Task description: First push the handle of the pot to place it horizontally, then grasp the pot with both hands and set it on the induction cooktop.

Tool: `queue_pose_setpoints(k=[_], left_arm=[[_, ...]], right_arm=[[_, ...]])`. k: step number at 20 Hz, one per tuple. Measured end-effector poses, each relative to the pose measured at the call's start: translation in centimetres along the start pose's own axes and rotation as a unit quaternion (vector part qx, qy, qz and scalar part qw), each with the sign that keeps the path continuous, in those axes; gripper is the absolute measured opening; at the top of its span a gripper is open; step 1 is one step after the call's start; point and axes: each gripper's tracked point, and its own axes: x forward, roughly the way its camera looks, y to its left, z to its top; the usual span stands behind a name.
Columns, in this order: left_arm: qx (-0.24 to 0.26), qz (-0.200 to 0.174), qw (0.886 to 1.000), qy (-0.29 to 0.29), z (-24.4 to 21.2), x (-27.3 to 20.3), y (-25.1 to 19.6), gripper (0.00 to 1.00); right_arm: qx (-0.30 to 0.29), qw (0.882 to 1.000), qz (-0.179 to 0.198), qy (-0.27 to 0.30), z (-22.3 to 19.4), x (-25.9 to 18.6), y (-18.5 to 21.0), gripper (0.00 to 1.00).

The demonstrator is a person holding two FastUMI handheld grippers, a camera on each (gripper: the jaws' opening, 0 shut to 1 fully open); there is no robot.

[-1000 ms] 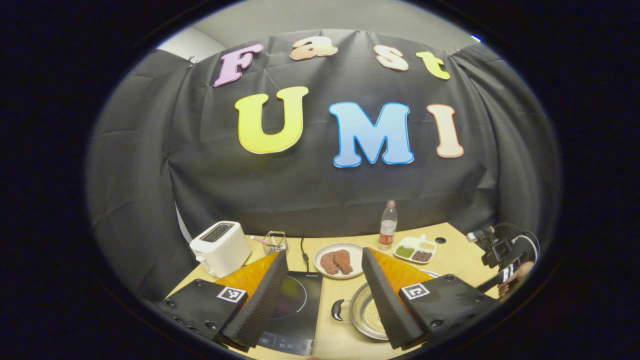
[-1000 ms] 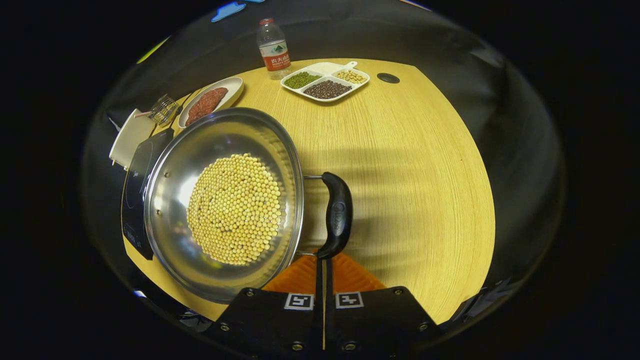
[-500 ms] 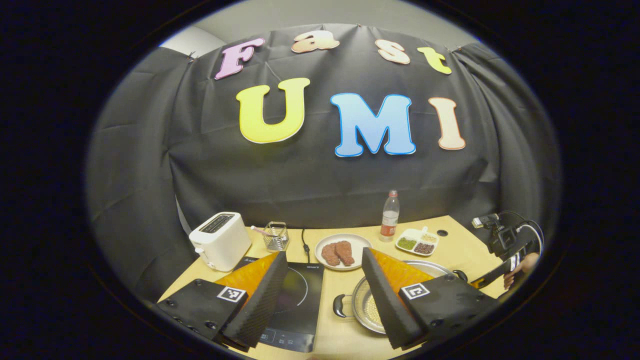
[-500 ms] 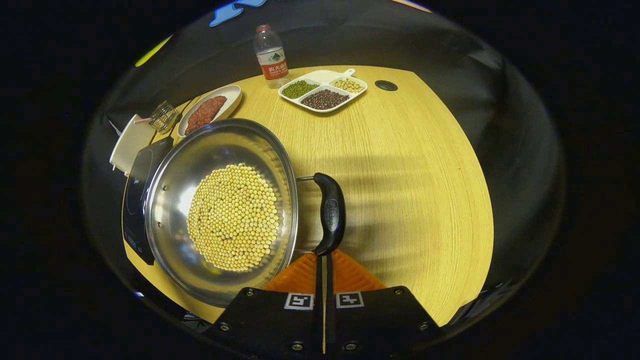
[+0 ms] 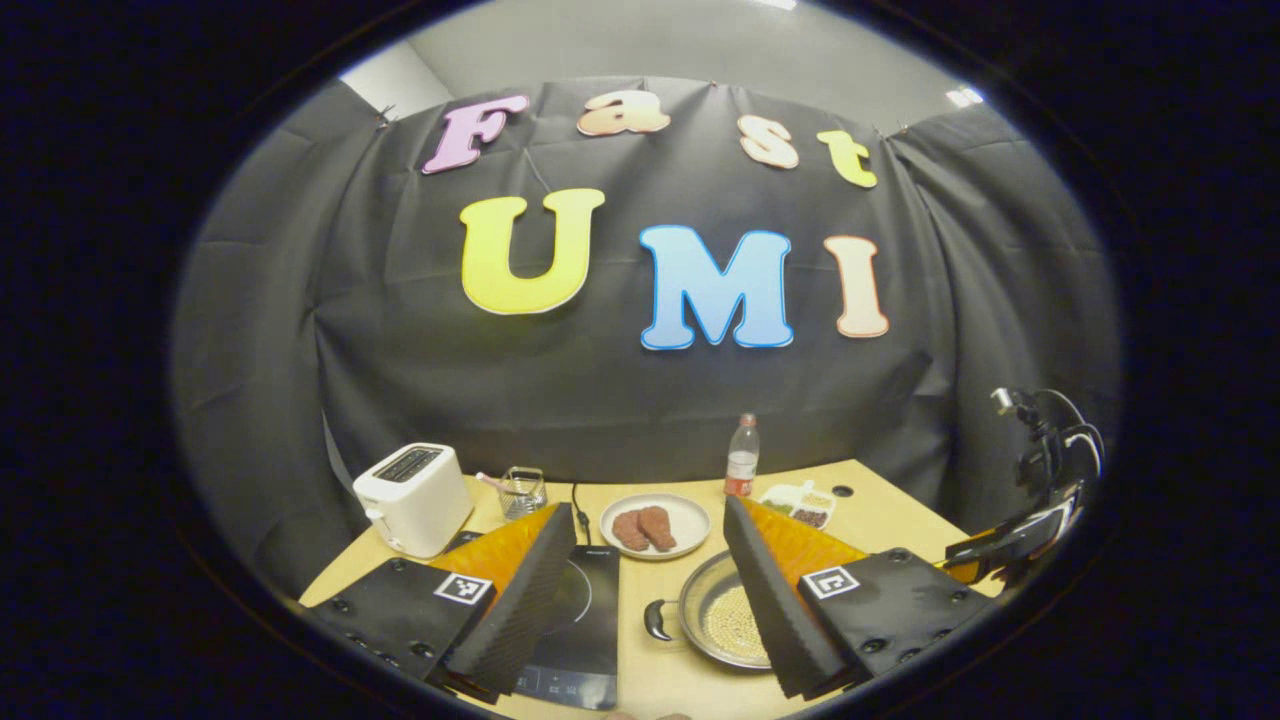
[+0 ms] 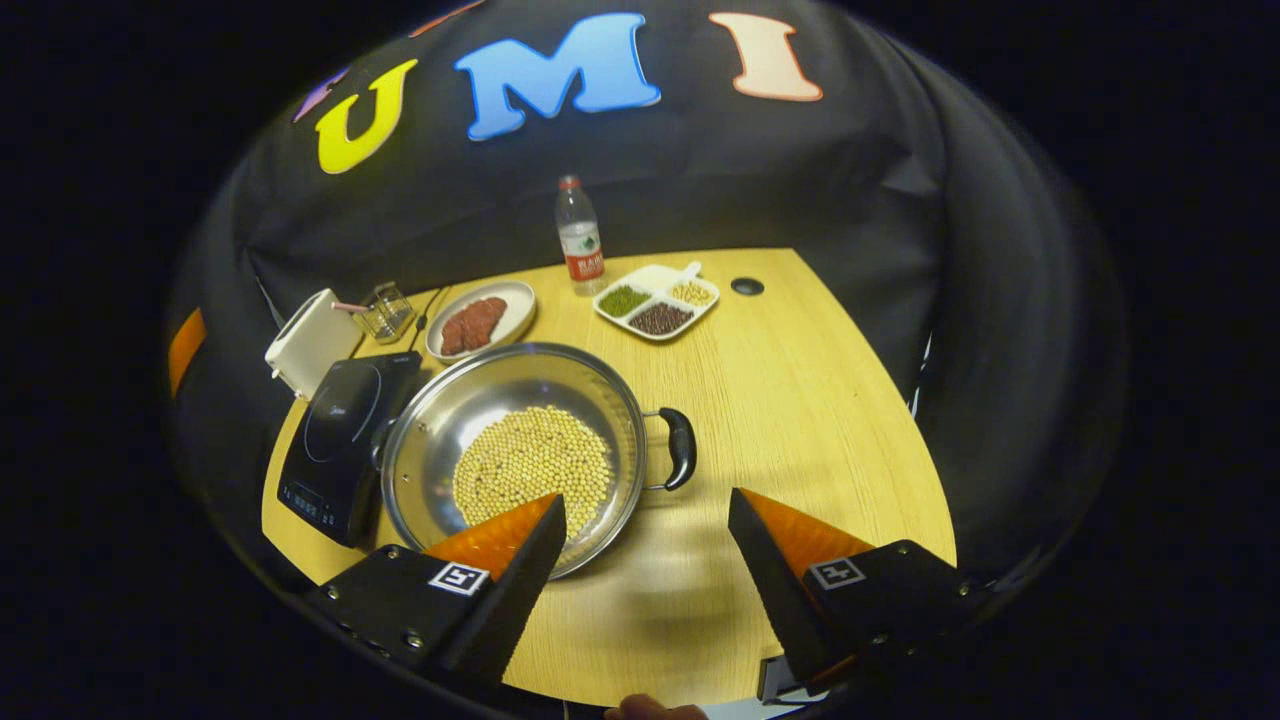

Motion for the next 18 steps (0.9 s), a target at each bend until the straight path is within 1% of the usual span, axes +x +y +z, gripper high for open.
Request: queue_pose_setpoints(k=[1,2,3,5,6,7,9,10,12,14,15,18], left_arm=[[-0.003,-0.010,1.000,0.004,-0.6,-0.2,-0.5,1.00],[-0.004,-0.015,1.000,0.008,-1.1,-0.4,-0.7,0.99],[-0.004,-0.018,1.000,0.009,-1.6,-0.4,-0.7,0.96],[-0.006,-0.020,1.000,0.012,-2.7,-0.1,-1.2,0.95],[-0.006,-0.020,1.000,0.013,-3.5,0.4,-1.5,0.92],[-0.004,-0.017,1.000,0.018,-4.5,1.2,-1.7,0.95],[-0.001,-0.009,0.999,0.035,-7.5,3.1,-2.3,0.95],[-0.002,-0.005,0.999,0.044,-9.0,4.1,-2.5,0.93],[0.000,0.001,0.998,0.064,-12.3,6.5,-2.9,0.92],[-0.001,0.011,0.996,0.089,-15.6,8.6,-2.5,0.93],[-0.004,0.016,0.995,0.101,-17.0,9.5,-2.3,0.96],[-0.006,0.017,0.991,0.132,-20.2,11.4,-2.0,0.96]], right_arm=[[0.002,1.000,-0.001,-0.019,0.2,-0.8,0.3,1.00],[0.004,0.999,-0.001,-0.034,0.3,-1.4,0.5,1.00],[0.008,0.999,0.001,-0.048,0.5,-2.0,0.9,1.00],[0.010,0.998,0.003,-0.069,1.0,-2.0,1.0,1.00],[0.007,0.997,0.003,-0.080,1.1,-1.8,1.0,1.00],[0.002,0.996,0.002,-0.087,1.2,-1.2,0.8,1.00],[-0.009,0.996,0.001,-0.092,0.9,0.2,0.2,1.00],[-0.011,0.995,0.000,-0.095,1.1,1.1,-0.2,1.00],[-0.011,0.995,-0.003,-0.100,1.4,3.1,-0.7,1.00],[-0.010,0.995,-0.004,-0.097,1.2,5.1,-1.3,1.00],[-0.011,0.995,-0.003,-0.096,1.2,5.9,-1.4,1.00],[-0.016,0.996,-0.003,-0.087,1.1,8.2,-1.9,1.00]])
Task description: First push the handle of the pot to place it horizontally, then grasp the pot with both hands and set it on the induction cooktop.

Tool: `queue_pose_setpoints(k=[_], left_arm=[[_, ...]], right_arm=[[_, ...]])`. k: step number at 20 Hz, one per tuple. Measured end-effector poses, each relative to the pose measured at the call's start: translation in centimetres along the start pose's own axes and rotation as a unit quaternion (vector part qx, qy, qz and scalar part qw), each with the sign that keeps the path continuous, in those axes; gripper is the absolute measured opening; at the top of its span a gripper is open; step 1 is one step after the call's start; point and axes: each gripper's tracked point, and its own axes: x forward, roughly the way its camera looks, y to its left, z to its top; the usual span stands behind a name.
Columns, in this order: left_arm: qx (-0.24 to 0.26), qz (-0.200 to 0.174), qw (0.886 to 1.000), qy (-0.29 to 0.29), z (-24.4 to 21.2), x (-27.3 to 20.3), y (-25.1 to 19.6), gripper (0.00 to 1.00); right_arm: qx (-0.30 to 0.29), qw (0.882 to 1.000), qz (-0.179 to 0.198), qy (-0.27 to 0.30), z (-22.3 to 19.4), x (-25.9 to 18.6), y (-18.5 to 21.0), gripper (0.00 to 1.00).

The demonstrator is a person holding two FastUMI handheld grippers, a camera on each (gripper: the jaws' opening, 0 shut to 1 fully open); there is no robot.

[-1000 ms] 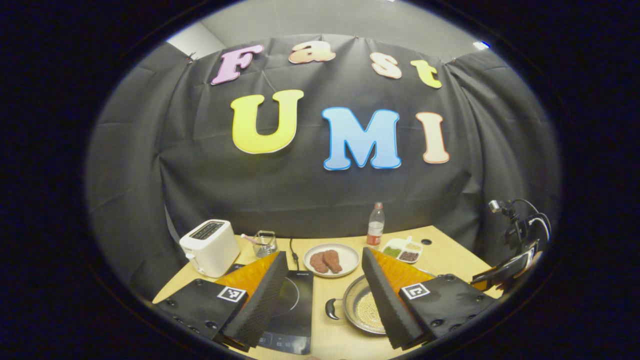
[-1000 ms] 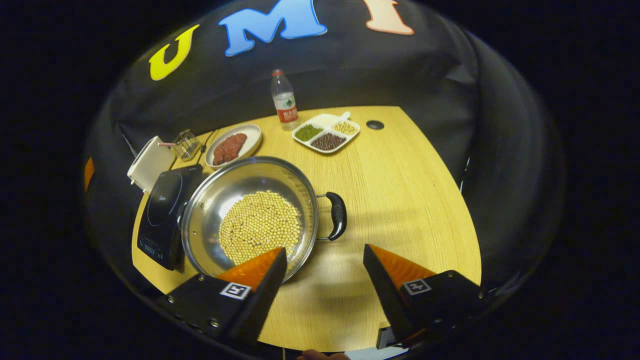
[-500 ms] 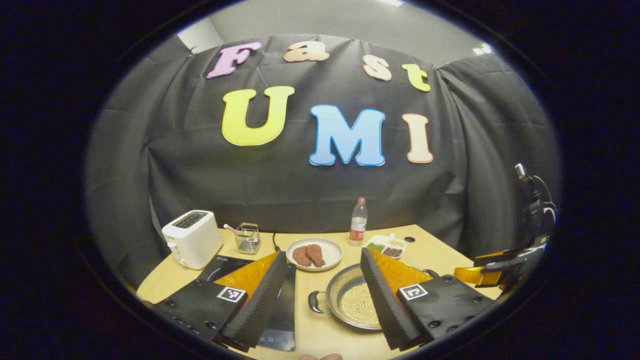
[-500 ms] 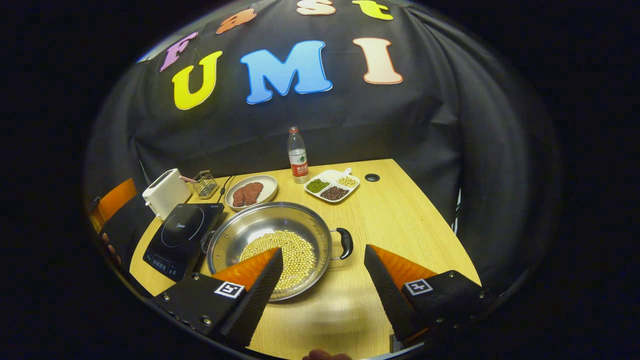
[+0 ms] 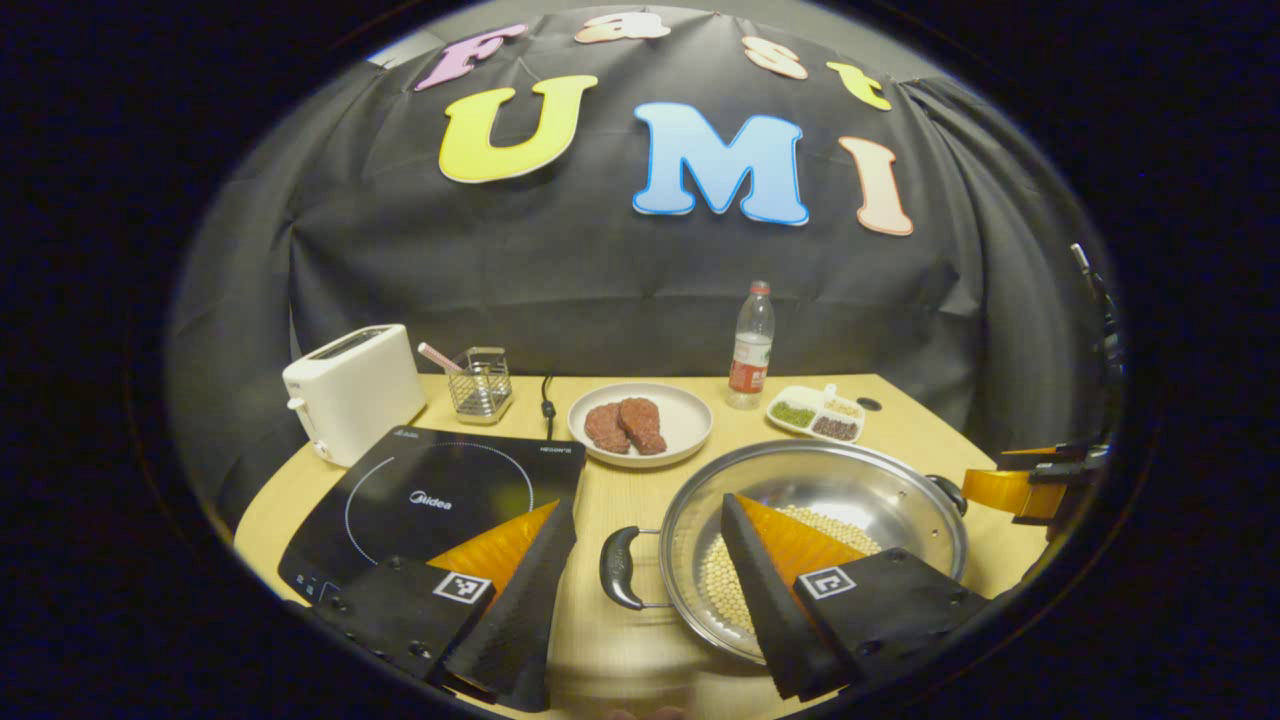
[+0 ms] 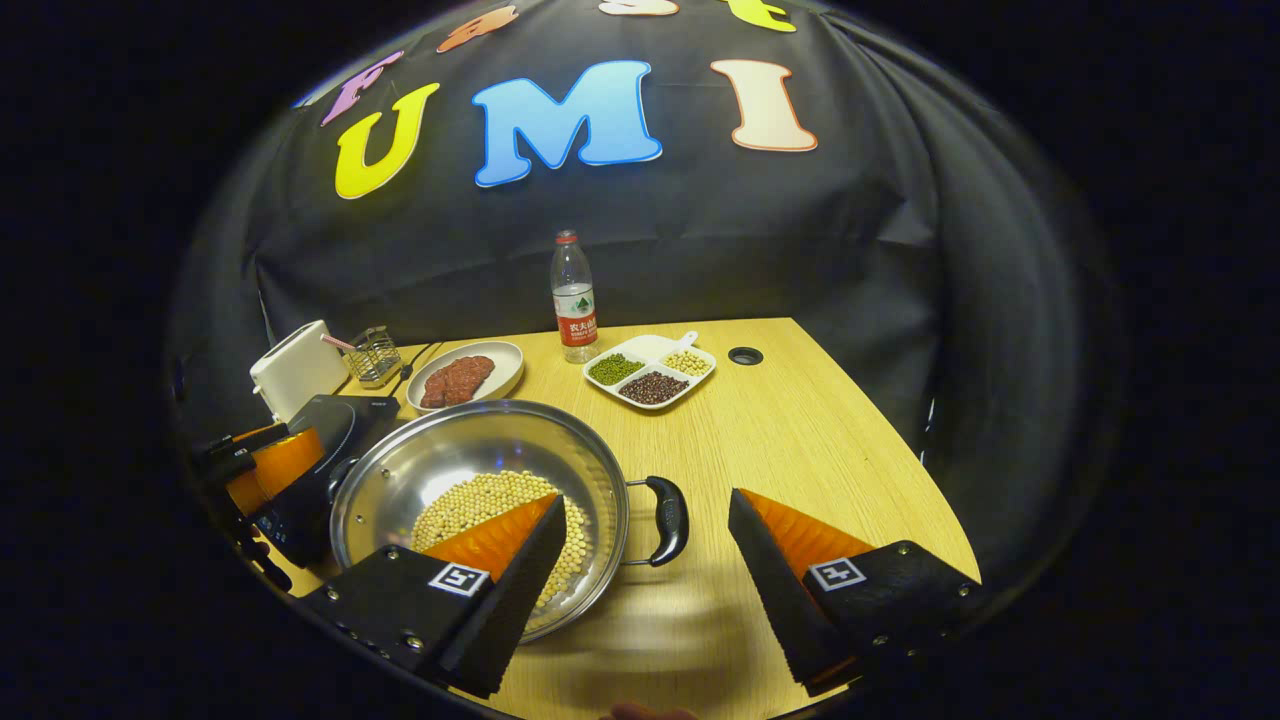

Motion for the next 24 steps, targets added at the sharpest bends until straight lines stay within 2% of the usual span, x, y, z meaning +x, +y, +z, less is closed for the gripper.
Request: queue_pose_setpoints(k=[3,4,5,6,7,8,13,15,16,17,18,20,21,22,23,24], left_arm=[[-0.002,0.005,1.000,0.031,-1.9,1.8,0.3,0.96],[-0.002,0.006,0.999,0.041,-2.5,2.4,0.3,0.93],[0.000,0.006,0.999,0.050,-3.2,2.9,0.4,0.99],[0.003,0.006,0.998,0.057,-3.5,3.4,0.4,0.99],[0.005,0.006,0.998,0.064,-3.9,3.9,0.4,0.93],[0.006,0.007,0.998,0.068,-4.1,4.3,0.5,0.96],[0.016,0.013,0.996,0.085,-5.2,5.4,0.7,0.99],[0.021,0.015,0.996,0.087,-5.4,5.7,0.8,0.89],[0.019,0.014,0.996,0.090,-5.5,5.8,0.8,0.90],[0.017,0.009,0.995,0.093,-5.7,5.9,0.5,0.80],[0.020,0.011,0.995,0.094,-5.5,5.9,0.5,0.74],[0.034,0.011,0.995,0.098,-5.8,6.0,0.6,0.74],[0.041,0.011,0.994,0.099,-5.8,6.0,0.5,0.75],[0.046,0.011,0.994,0.103,-5.9,6.0,0.5,0.77],[0.049,0.010,0.993,0.104,-5.9,6.1,0.5,0.71],[0.049,0.007,0.993,0.108,-6.0,6.0,0.5,0.74]], right_arm=[[0.002,1.000,0.001,0.017,-0.6,1.7,-0.3,1.00],[0.001,1.000,0.002,0.021,-0.4,2.6,-0.4,1.00],[0.000,1.000,0.002,0.025,-0.6,3.4,-0.5,1.00],[-0.003,1.000,0.003,0.031,-0.7,3.9,-0.5,1.00],[-0.005,0.999,0.004,0.037,-1.0,4.6,-0.4,1.00],[-0.010,0.999,0.002,0.044,-1.3,5.2,-0.6,1.00],[-0.015,0.997,0.004,0.078,-2.8,7.9,-0.6,1.00],[-0.018,0.996,0.005,0.089,-3.3,8.5,-0.7,1.00],[-0.015,0.996,0.010,0.093,-3.4,8.6,-0.6,1.00],[-0.012,0.995,0.013,0.097,-3.8,8.8,-0.4,0.94],[-0.006,0.995,0.019,0.100,-3.8,8.9,0.0,0.94],[0.000,0.994,0.026,0.108,-4.1,9.0,0.6,0.83],[0.003,0.994,0.026,0.108,-4.1,9.1,0.6,0.65],[0.004,0.993,0.026,0.111,-4.2,9.1,0.6,0.69],[0.011,0.994,0.029,0.109,-4.1,8.9,0.6,0.69],[0.011,0.993,0.031,0.114,-4.2,8.9,0.6,0.66]])
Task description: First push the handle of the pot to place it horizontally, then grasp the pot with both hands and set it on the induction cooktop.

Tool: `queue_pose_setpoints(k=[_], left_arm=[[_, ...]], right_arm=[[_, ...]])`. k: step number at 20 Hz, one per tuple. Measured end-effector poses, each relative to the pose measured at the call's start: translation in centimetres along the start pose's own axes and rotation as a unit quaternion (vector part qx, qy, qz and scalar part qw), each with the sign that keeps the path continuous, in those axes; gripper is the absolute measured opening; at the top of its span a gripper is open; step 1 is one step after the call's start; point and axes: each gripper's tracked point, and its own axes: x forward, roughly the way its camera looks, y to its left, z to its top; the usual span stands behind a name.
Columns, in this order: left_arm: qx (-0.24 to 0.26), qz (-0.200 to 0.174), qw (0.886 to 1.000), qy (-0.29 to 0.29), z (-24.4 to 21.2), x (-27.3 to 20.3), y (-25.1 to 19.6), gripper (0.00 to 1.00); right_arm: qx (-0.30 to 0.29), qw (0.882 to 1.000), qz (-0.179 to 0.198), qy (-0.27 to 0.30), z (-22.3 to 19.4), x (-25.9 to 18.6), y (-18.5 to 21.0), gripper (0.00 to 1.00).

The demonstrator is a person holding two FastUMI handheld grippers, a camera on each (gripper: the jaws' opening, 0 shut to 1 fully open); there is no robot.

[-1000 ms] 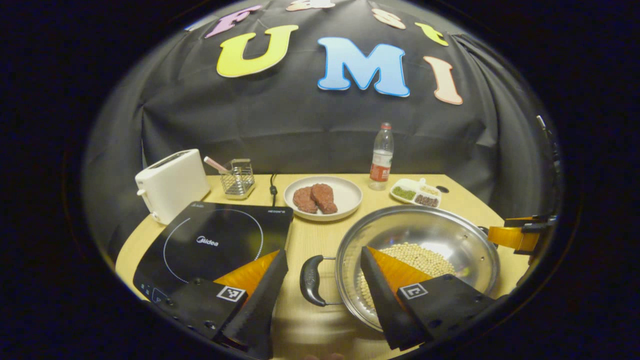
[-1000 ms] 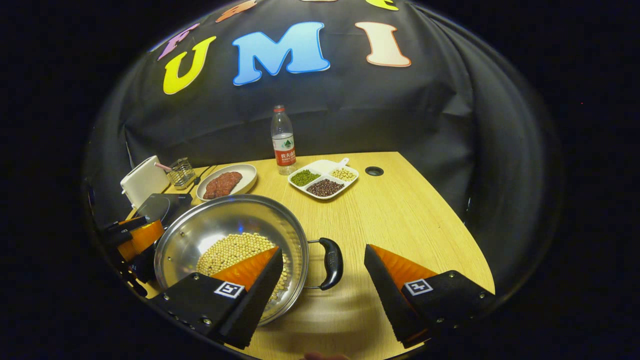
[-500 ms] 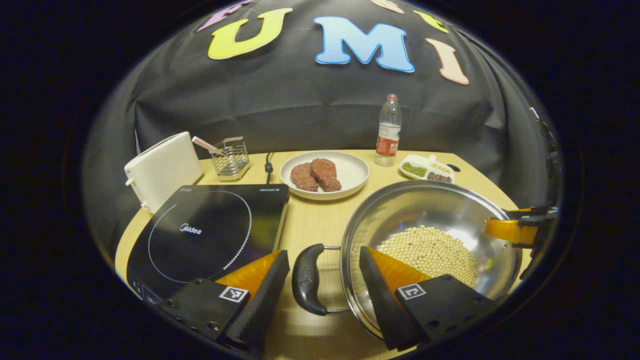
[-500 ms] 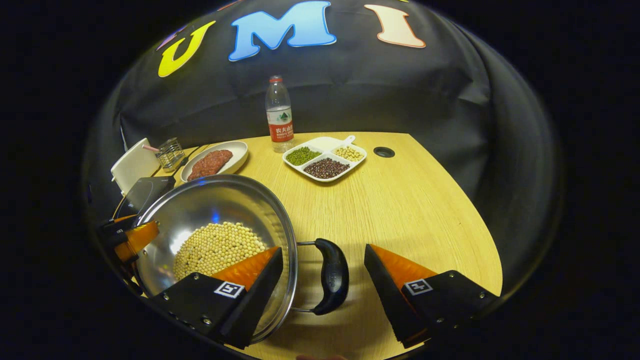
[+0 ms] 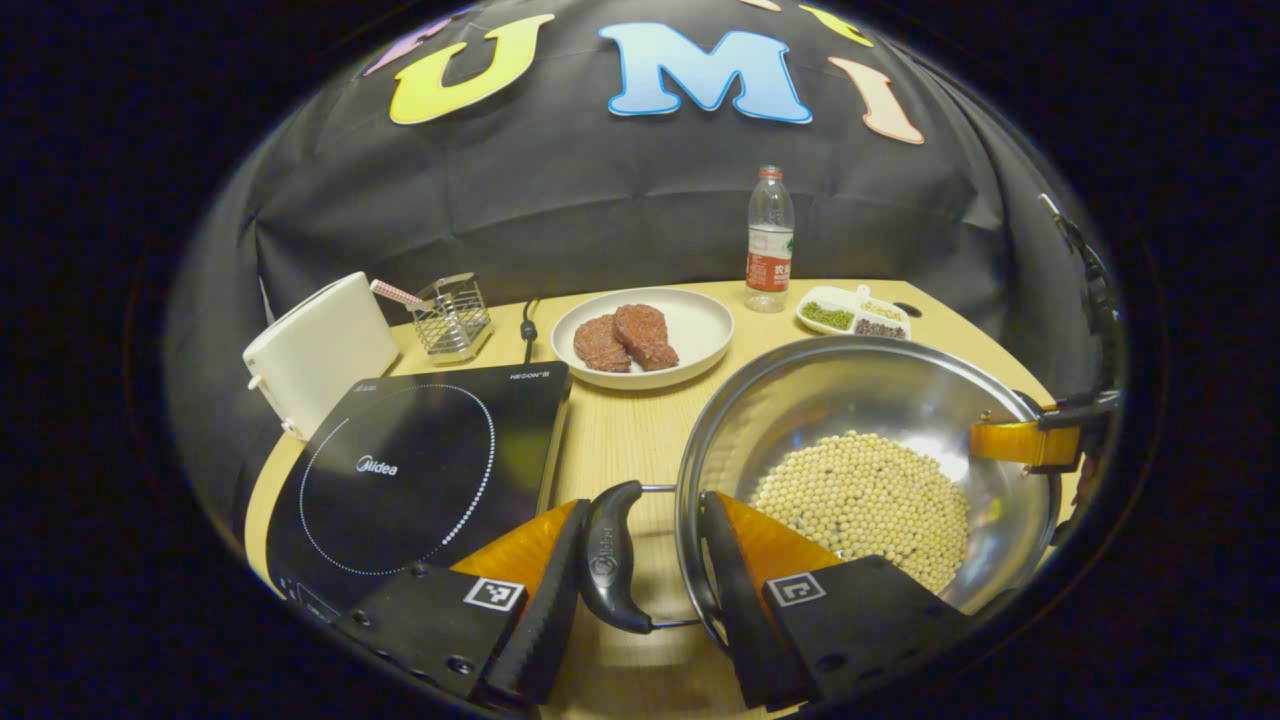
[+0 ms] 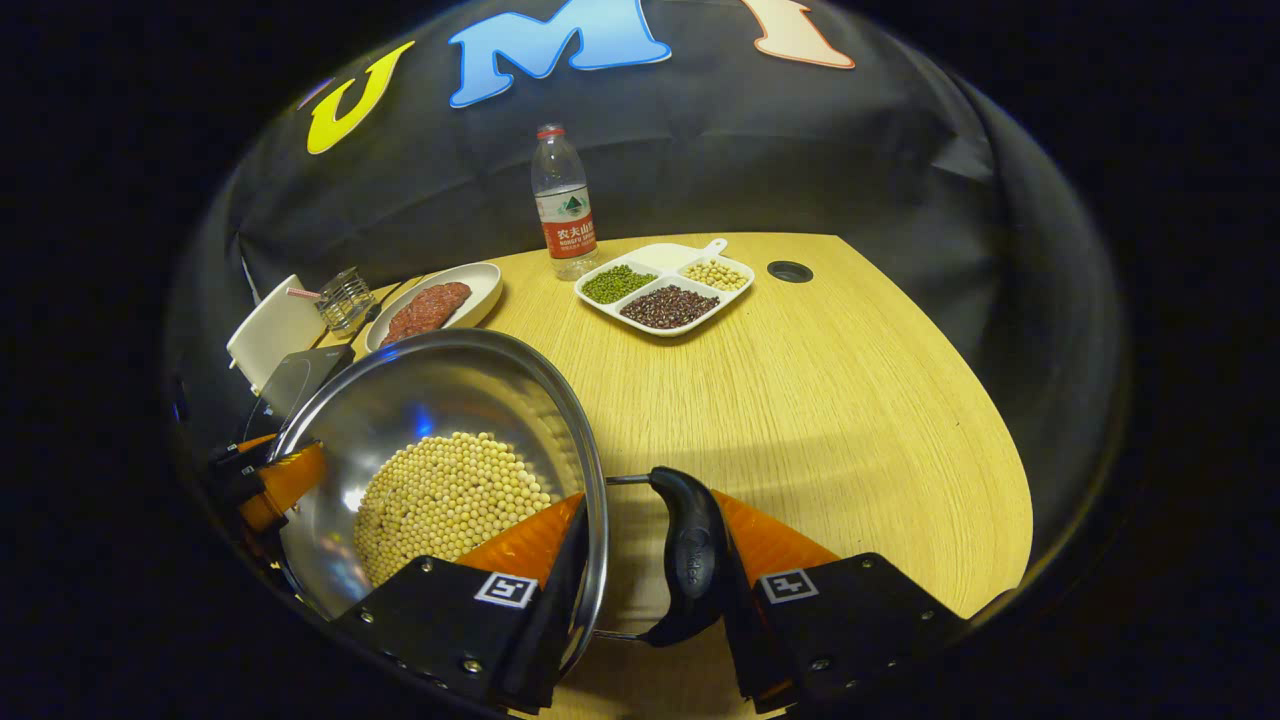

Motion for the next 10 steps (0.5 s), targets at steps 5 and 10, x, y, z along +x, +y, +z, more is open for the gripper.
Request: queue_pose_setpoints(k=[5,10], left_arm=[[0.006,-0.006,1.000,0.005,0.2,-0.2,0.0,0.67],[-0.006,-0.023,1.000,0.012,0.5,-0.5,0.3,0.67]], right_arm=[[0.000,1.000,-0.003,0.002,0.1,0.0,-0.1,0.61],[-0.003,1.000,-0.020,0.000,0.5,-1.1,0.4,0.61]])
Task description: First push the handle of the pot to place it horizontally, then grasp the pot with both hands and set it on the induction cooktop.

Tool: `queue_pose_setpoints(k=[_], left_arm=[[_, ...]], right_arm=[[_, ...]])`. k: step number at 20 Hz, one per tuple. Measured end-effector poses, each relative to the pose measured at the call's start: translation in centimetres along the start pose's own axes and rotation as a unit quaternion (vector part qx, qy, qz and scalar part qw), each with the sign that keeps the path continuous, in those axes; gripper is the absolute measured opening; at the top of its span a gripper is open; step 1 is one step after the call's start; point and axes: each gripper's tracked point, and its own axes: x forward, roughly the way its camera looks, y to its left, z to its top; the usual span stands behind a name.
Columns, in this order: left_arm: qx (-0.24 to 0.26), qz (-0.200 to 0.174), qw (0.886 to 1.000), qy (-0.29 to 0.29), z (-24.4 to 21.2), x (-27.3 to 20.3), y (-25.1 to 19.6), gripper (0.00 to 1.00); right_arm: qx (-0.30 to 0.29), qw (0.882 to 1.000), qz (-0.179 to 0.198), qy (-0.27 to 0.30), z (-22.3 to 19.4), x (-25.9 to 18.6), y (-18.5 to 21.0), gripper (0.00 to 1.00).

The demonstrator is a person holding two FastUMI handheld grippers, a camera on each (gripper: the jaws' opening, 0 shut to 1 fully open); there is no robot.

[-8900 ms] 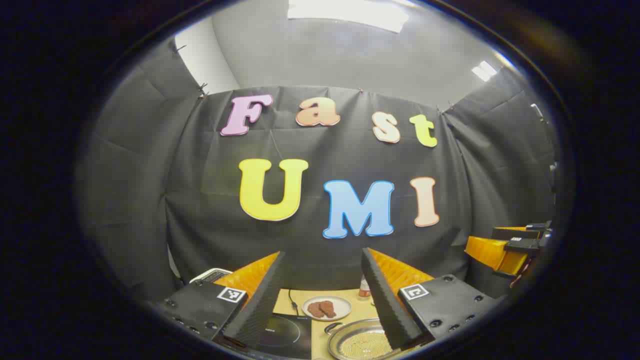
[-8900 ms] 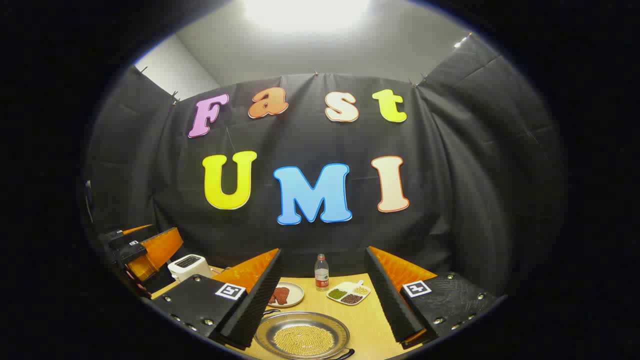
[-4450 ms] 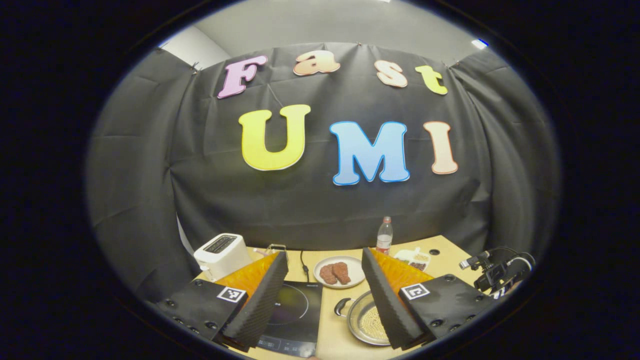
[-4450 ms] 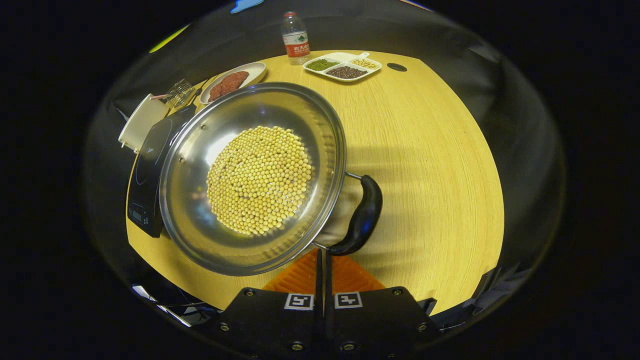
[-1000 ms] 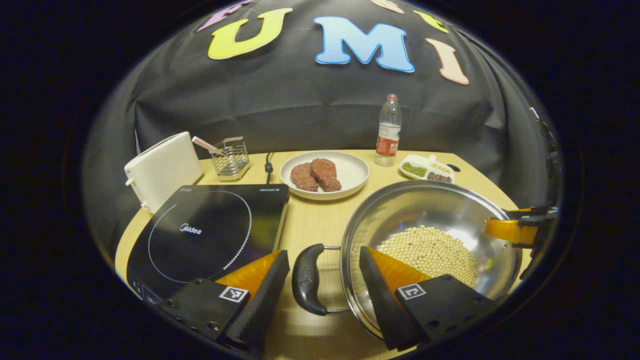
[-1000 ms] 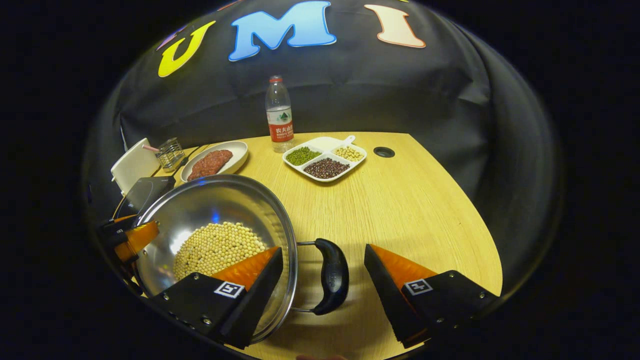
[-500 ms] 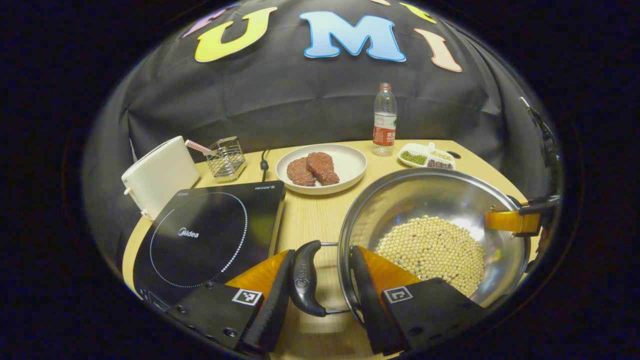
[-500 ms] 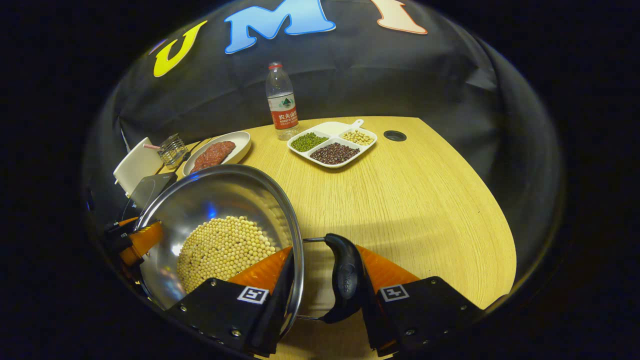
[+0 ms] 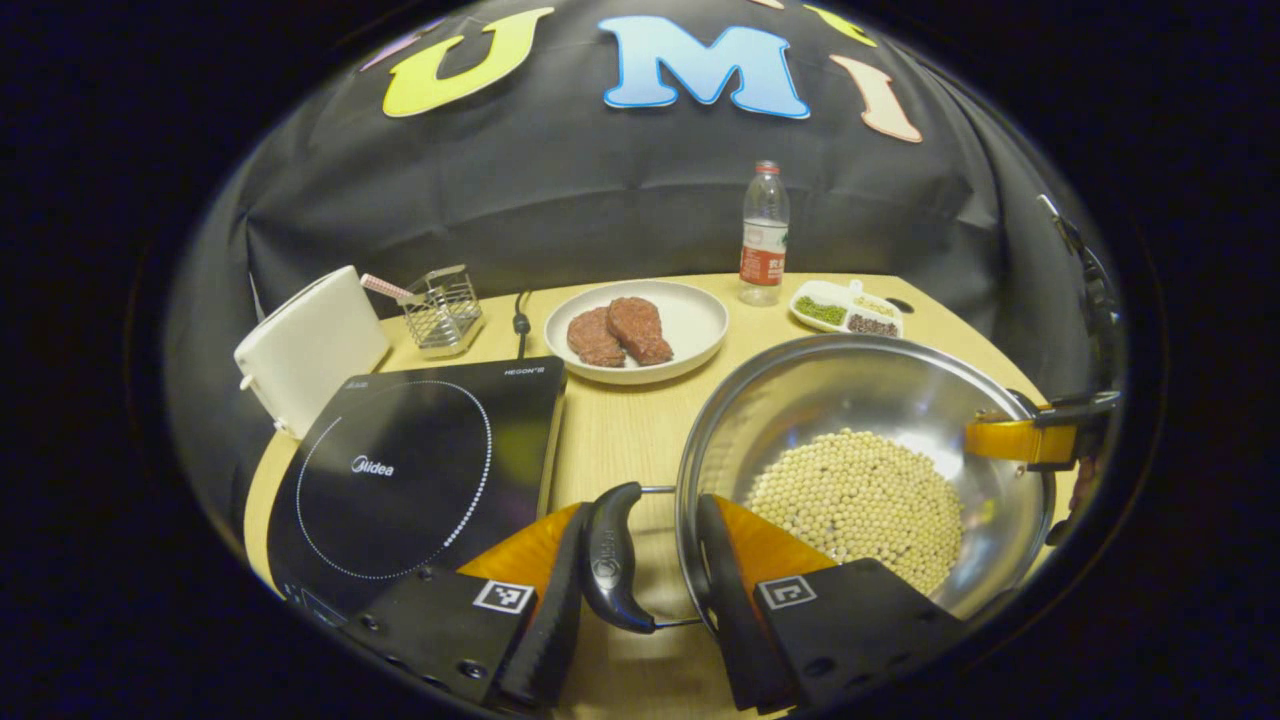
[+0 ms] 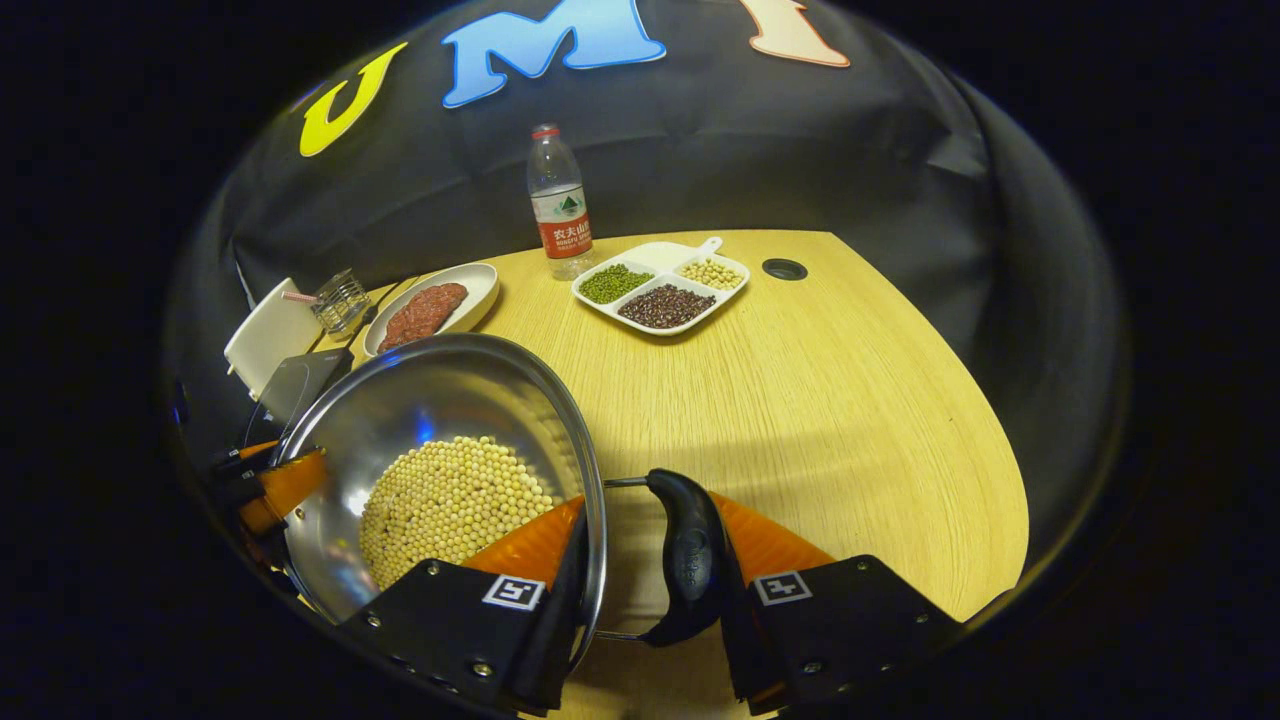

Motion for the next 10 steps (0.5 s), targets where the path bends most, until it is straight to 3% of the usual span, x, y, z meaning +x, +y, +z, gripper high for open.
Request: queue_pose_setpoints(k=[1,6,8,10], left_arm=[[0.002,-0.004,1.000,-0.003,0.3,-0.4,0.1,0.63],[0.002,-0.027,0.999,-0.017,3.2,-3.1,1.9,0.67],[0.003,-0.035,0.999,-0.020,4.0,-4.2,3.0,0.63],[0.004,-0.042,0.999,-0.025,5.1,-5.3,4.4,0.70]], right_arm=[[0.002,1.000,-0.004,-0.003,0.2,-0.7,0.2,0.61],[0.018,0.999,-0.022,-0.020,1.7,-4.5,2.1,0.61],[0.021,0.999,-0.031,-0.027,2.2,-6.1,3.2,0.61],[0.024,0.999,-0.037,-0.031,2.7,-7.4,4.6,0.61]])
